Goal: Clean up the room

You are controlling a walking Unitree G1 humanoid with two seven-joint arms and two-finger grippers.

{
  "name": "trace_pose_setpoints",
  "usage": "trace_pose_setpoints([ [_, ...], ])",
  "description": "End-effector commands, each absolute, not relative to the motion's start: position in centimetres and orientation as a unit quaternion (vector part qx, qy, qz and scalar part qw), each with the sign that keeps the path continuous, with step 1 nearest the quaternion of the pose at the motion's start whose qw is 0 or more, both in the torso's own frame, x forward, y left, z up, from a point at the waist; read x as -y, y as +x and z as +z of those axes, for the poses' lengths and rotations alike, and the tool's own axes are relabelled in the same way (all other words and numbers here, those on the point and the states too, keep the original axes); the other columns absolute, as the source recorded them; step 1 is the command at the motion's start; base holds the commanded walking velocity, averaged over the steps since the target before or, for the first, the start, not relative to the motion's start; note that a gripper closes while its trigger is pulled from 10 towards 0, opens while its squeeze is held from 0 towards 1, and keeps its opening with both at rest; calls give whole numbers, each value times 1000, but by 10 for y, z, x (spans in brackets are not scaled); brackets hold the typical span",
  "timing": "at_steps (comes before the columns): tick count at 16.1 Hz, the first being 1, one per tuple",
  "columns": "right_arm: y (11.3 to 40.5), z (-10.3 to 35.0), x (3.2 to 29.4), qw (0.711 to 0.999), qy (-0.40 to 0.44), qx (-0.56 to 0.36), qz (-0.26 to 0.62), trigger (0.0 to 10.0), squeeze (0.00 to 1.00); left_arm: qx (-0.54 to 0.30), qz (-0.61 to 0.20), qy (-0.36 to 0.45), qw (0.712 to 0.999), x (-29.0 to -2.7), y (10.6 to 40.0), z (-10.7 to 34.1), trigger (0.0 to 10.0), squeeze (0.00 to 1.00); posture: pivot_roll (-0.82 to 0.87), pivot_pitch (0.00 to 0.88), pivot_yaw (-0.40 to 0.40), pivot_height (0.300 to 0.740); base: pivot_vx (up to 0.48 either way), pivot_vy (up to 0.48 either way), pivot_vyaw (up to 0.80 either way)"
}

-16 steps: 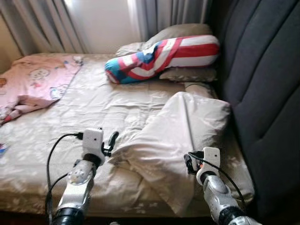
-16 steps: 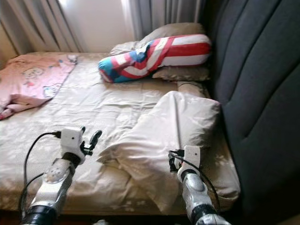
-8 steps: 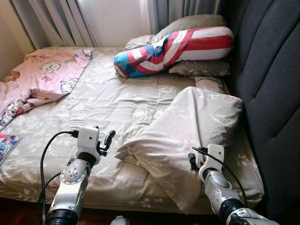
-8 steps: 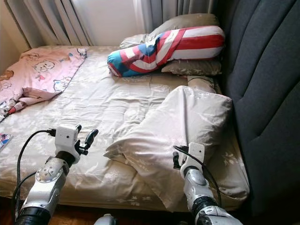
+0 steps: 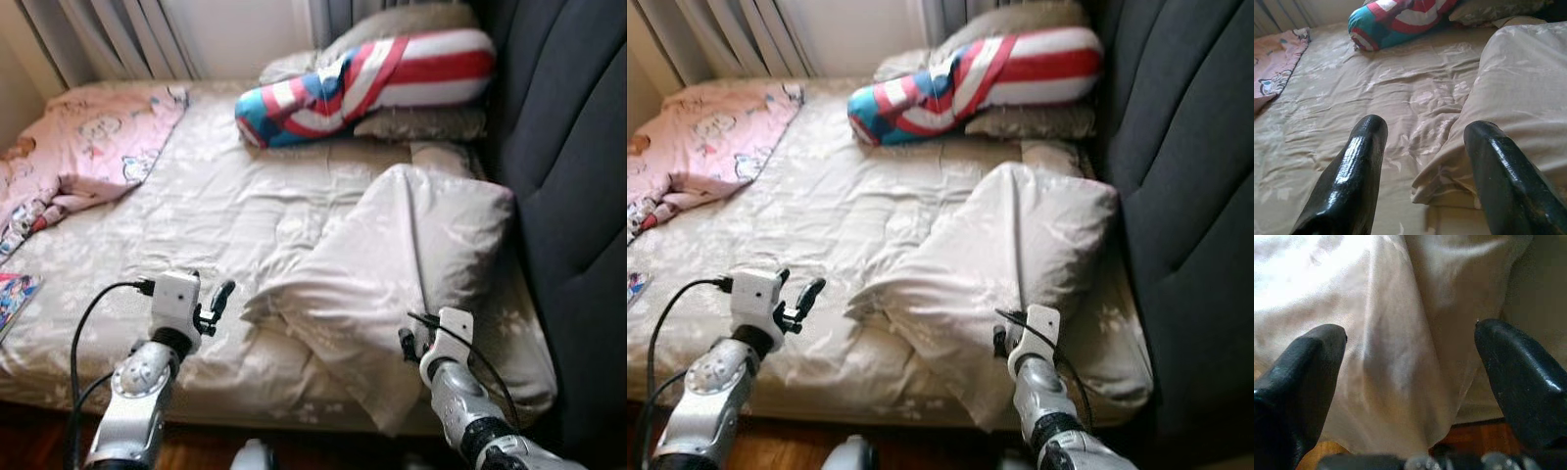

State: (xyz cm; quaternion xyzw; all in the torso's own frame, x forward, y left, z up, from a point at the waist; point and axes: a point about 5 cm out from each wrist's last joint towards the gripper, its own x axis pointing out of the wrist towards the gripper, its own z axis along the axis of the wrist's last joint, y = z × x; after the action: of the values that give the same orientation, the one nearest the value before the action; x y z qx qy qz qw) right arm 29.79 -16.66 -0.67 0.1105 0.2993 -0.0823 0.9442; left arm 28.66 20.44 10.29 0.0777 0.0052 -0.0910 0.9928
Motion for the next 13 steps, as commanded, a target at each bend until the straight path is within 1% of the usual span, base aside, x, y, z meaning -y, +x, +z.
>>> trace_pose_setpoints([
  [1,296,-10,165,939,119,-312,-86,10000,0,-11,-90,78,993,-209,283,104,10000,0,121,167,82,669,0,0,0],
  [4,301,-4,169,940,116,-305,-97,10000,0,-18,-96,83,992,-209,278,106,10000,0,124,189,94,669,0,0,0],
  [6,302,-3,167,939,127,-304,-96,10000,0,-22,-98,85,991,-211,272,109,10000,0,141,217,109,669,0,0,0],
  [8,302,-4,165,939,131,-305,-93,10000,0,-23,-100,86,991,-211,270,110,10000,0,145,222,112,669,0,0,0],
  [13,302,-5,163,933,164,-309,-83,10000,0,-26,-102,92,990,-212,260,119,10000,0,189,260,125,669,0,0,0],
])
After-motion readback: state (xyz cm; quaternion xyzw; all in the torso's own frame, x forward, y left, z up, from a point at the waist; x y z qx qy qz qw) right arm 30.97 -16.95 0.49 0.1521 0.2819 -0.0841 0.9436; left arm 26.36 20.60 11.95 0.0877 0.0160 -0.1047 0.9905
